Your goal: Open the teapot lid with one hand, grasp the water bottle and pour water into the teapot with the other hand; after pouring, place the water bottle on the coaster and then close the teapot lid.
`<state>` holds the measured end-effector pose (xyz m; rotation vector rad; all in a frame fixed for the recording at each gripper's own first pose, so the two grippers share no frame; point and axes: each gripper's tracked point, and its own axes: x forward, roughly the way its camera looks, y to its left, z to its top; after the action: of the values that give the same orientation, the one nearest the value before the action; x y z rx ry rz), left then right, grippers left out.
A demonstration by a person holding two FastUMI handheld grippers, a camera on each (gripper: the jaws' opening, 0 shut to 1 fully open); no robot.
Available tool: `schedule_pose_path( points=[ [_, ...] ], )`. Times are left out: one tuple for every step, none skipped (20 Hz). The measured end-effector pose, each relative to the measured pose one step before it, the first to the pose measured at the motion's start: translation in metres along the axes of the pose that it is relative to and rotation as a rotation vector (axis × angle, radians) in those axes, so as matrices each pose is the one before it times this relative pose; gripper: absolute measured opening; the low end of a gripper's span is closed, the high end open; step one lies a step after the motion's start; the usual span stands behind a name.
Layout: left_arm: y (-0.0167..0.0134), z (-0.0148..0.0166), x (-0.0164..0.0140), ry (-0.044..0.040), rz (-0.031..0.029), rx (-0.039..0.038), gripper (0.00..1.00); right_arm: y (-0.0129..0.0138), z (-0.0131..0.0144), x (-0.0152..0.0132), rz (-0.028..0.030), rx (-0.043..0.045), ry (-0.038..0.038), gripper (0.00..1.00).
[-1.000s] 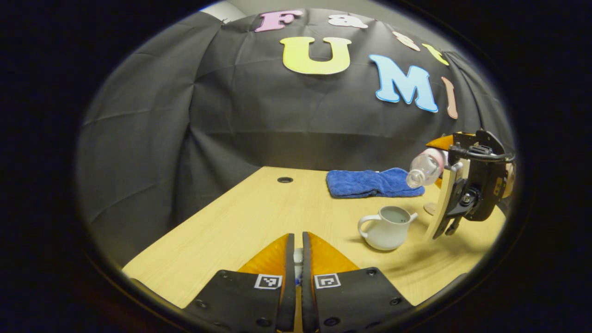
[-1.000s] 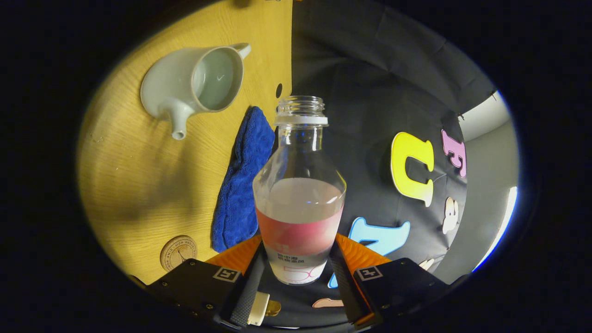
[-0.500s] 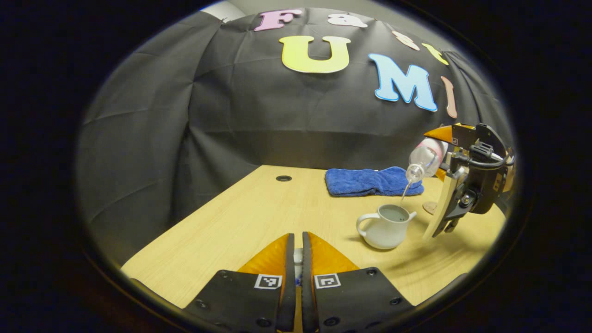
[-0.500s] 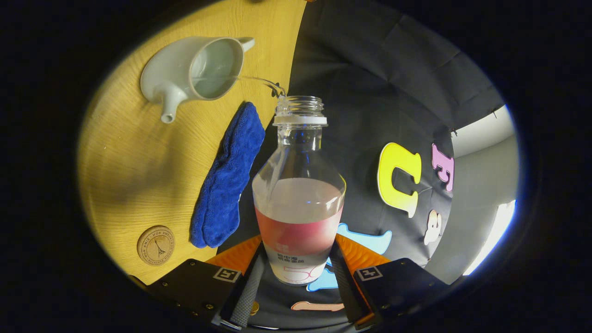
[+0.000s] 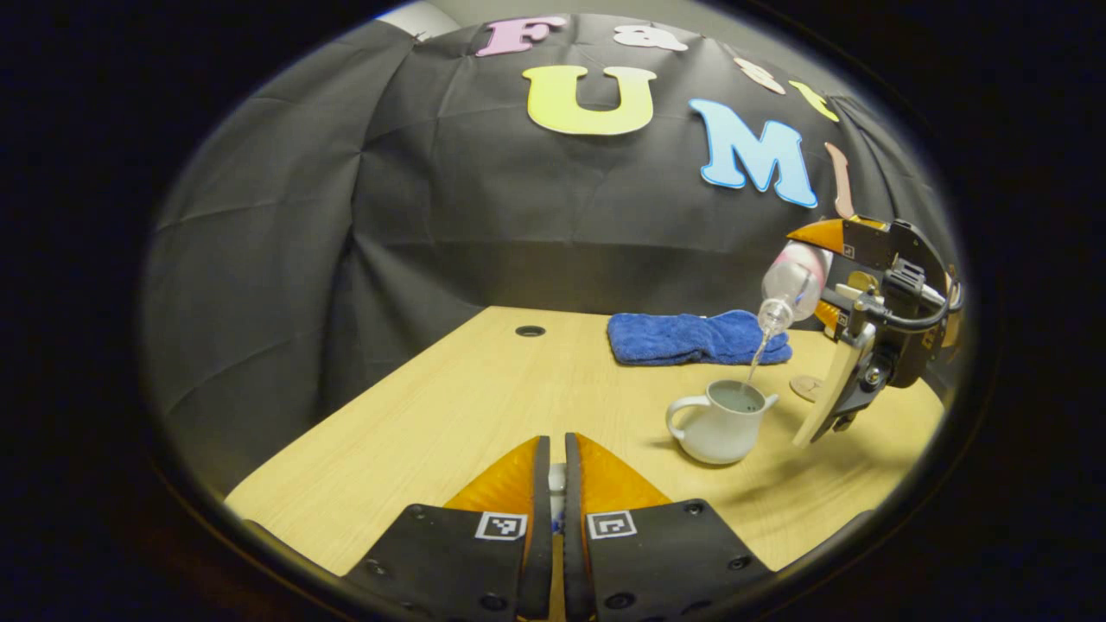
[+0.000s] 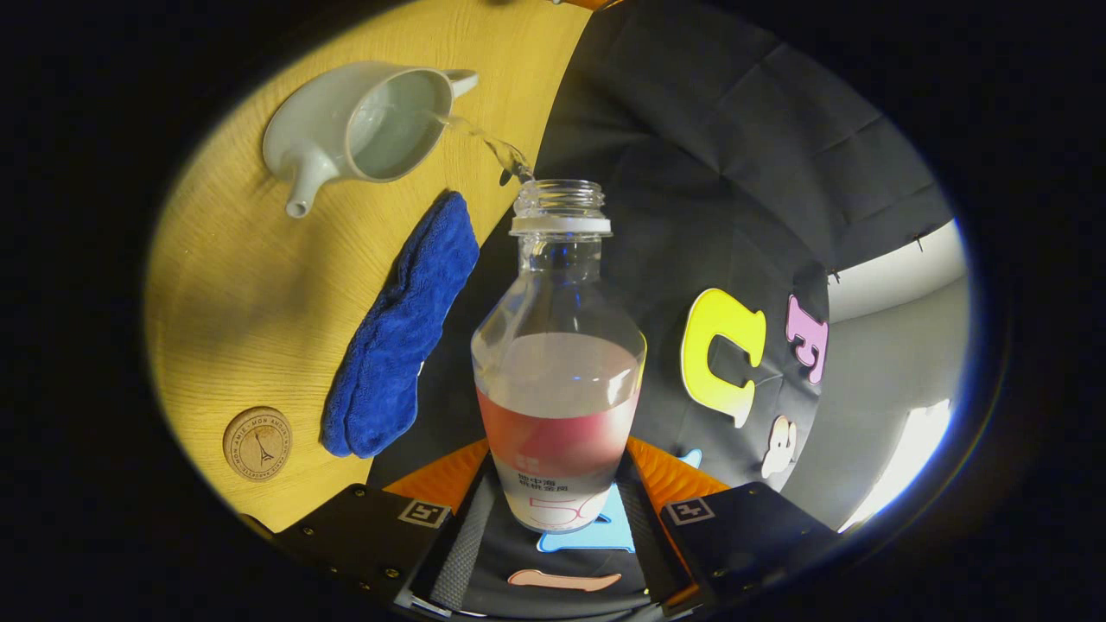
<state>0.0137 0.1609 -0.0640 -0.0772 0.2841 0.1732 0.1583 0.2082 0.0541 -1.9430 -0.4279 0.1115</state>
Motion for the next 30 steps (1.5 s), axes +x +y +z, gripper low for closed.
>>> schedule_pose_path(
  points=[
    [-0.00015,-0.00084,-0.00006,0.00154,-0.00015,0.00063,0.12,-0.00151,-0.00015,-0.00019,-0.00550,-0.00778,-0.00304,0.75],
    [0.00003,0.00037,-0.00015,0.00046,0.00004,0.00022,0.14,-0.00033,-0.00012,0.00094,-0.00380,-0.00808,-0.00239,0.75],
    [0.00013,-0.00007,-0.00002,0.00041,-0.00003,-0.00032,0.14,-0.00033,-0.00024,0.00031,-0.00221,-0.00805,-0.00274,0.75],
    [0.00016,0.00028,0.00004,0.00071,-0.00051,-0.00069,0.14,-0.00139,-0.00054,0.00078,-0.00540,-0.00828,-0.00099,0.75],
    [-0.00028,-0.00090,-0.00057,-0.00040,-0.00081,-0.00032,0.14,-0.00113,-0.00025,0.00001,-0.00513,-0.00945,-0.00191,0.75],
    [-0.00031,0.00007,0.00010,0.00210,-0.00143,0.00005,0.12,-0.00081,-0.00035,0.00123,-0.00473,-0.00712,-0.00289,0.75],
    [-0.00095,-0.00007,0.00020,0.00162,-0.00109,0.00024,0.12,-0.00038,0.00031,0.00048,-0.00415,-0.00616,-0.00268,0.75],
    [0.00043,-0.00080,-0.00053,0.00086,-0.00094,0.00069,0.12,-0.00078,0.00019,0.00146,-0.00493,-0.00725,-0.00237,0.75],
    [0.00005,-0.00067,0.00078,0.00139,-0.00125,0.00024,0.14,-0.00111,0.00059,0.00004,-0.00637,-0.00812,-0.00358,0.75],
    [-0.00083,0.00006,-0.00017,0.00134,-0.00142,-0.00027,0.14,-0.00104,0.00026,0.00103,-0.00814,-0.00922,-0.00420,0.75],
    [0.00001,0.00015,-0.00026,0.00100,-0.00067,-0.00022,0.14,-0.00151,0.00059,-0.00015,-0.00621,-0.00981,-0.00521,0.72],
    [0.00032,-0.00006,-0.00057,0.00087,0.00007,-0.00021,0.14,-0.00102,0.00062,-0.00018,-0.00508,-0.00819,-0.00509,0.75],
    [-0.00050,-0.00125,0.00032,0.00063,-0.00042,-0.00047,0.14,-0.00128,0.00065,0.00045,-0.00381,-0.00882,-0.00602,0.75],
    [0.00050,0.00079,-0.00057,0.00131,0.00072,-0.00072,0.14,-0.00267,0.00140,0.00076,-0.00755,-0.01050,-0.00450,0.75],
    [-0.00017,-0.00112,0.00010,0.00054,0.00135,-0.00045,0.14,-0.00151,0.00060,-0.00060,-0.00901,-0.01178,-0.00644,0.75],
    [0.00021,0.00031,0.00008,0.00138,0.00119,-0.00051,0.14,-0.00151,0.00068,-0.00010,-0.00864,-0.01294,-0.00822,0.75],
    [-0.00021,-0.00105,0.00014,0.00068,0.00062,-0.00103,0.14,-0.00111,0.00126,-0.00009,-0.00790,-0.01266,-0.00742,0.75],
    [-0.00010,-0.00026,-0.00008,0.00084,0.00073,-0.00079,0.14,-0.00151,0.00166,-0.00044,-0.00691,-0.01438,-0.00662,0.75],
    [-0.00025,-0.00030,0.00024,0.00003,0.00009,-0.00071,0.14,-0.00110,0.00164,-0.00064,-0.00704,-0.01421,-0.00696,0.75],
    [0.00002,0.00036,-0.00003,-0.00013,-0.00054,-0.00050,0.14,-0.00124,0.00187,0.00041,-0.00961,-0.01621,-0.00755,0.75],
    [-0.00078,-0.00150,0.00009,0.00016,-0.00065,-0.00008,0.14,-0.00216,0.00224,-0.00029,-0.01302,-0.01897,-0.00782,0.75],
    [0.00002,0.00024,0.00045,0.00047,-0.00162,0.00065,0.14,-0.00323,0.00270,-0.00058,-0.01399,-0.02125,-0.01086,0.75],
    [-0.00016,-0.00061,-0.00067,0.00061,-0.00154,0.00122,0.14,-0.00246,0.00320,-0.00029,-0.01330,-0.02014,-0.01048,0.75],
    [-0.00007,-0.00020,0.00025,-0.00019,-0.00094,0.00036,0.14,-0.00029,0.00324,-0.00088,-0.00880,-0.01491,-0.00901,0.75],
    [-0.00008,0.00041,-0.00026,0.00020,-0.00123,-0.00052,0.14,-0.00089,0.00299,0.00045,-0.00480,-0.00881,-0.00972,0.75],
    [-0.00043,-0.00024,-0.00014,0.00060,-0.00218,-0.00185,0.14,-0.00088,0.00227,0.00100,-0.00443,-0.00702,-0.00665,0.75],
    [-0.00047,-0.00135,0.00067,0.00103,-0.00213,-0.00182,0.14,-0.00021,0.00228,0.00023,-0.00519,-0.00721,-0.00434,0.75],
    [-0.00021,-0.00008,-0.00030,0.00147,-0.00124,-0.00035,0.14,0.00088,-0.00042,0.00033,-0.00461,-0.01074,-0.00525,0.75],
    [-0.00008,-0.00044,-0.00001,0.00024,-0.00052,0.00094,0.14,-0.00013,0.00016,0.00016,-0.00658,-0.01414,-0.00313,0.75],
    [0.00047,0.00060,-0.00003,0.00005,0.00061,0.00109,0.14,-0.00218,0.00132,0.00124,-0.00610,-0.01443,-0.00481,0.75]
  ],
)
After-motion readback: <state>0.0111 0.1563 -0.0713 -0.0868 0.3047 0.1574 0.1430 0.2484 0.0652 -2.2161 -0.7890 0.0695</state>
